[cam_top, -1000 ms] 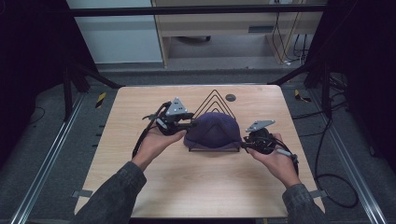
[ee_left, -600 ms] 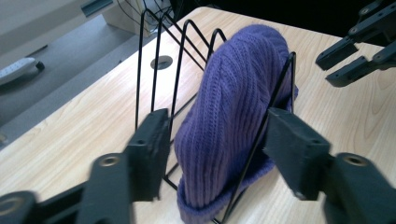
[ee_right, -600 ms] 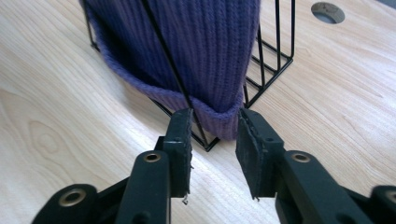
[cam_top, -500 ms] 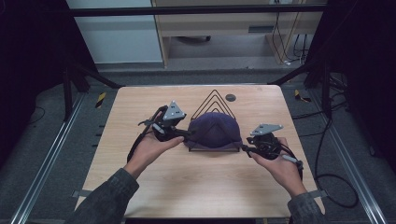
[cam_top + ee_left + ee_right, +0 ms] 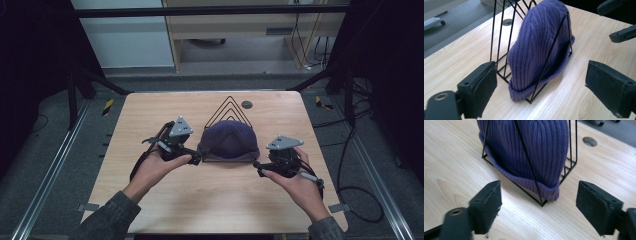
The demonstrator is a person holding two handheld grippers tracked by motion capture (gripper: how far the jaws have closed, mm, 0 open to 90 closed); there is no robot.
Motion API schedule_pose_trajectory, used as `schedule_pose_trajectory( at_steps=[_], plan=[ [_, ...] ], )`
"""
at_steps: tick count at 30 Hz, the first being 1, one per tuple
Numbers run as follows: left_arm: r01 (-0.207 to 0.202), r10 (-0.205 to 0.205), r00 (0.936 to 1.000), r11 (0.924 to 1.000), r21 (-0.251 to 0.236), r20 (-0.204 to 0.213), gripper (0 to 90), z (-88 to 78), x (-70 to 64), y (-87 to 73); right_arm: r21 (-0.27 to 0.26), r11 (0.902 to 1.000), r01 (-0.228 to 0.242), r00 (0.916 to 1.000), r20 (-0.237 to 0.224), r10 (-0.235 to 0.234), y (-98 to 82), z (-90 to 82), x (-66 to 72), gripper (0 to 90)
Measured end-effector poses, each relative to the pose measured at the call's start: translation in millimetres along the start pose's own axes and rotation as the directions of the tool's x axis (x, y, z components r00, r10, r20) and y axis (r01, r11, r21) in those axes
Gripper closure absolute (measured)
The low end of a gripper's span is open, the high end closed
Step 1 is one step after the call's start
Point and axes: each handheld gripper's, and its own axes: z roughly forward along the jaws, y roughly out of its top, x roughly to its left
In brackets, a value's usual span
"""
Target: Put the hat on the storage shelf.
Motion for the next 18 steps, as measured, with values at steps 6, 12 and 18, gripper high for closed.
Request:
schedule_pose_trajectory(
  at_steps=[6,12,18],
  plan=[
    [0.001,-0.001,1.0,1.0,-0.001,0.002,6.7,-11.1,-9.4,-5.7,-0.018,0.9998,0.007,1.0,-0.003,-0.007,3.4,-4.6,3.4,9.9],
    [-0.013,0.013,0.9999,0.9998,0.017,-0.001,5.5,-23.0,-19.3,-13.6,-0.051,0.9985,0.02,0.9994,-0.029,-0.021,6.0,-11.2,10.4,7.5],
    [0.001,0.0,0.9994,0.9996,0.029,-0.035,4.9,-35.2,-16.5,-29.5,-0.079,0.9961,0.038,0.996,-0.077,-0.044,8.6,-15.9,25.4,7.2]
  ],
)
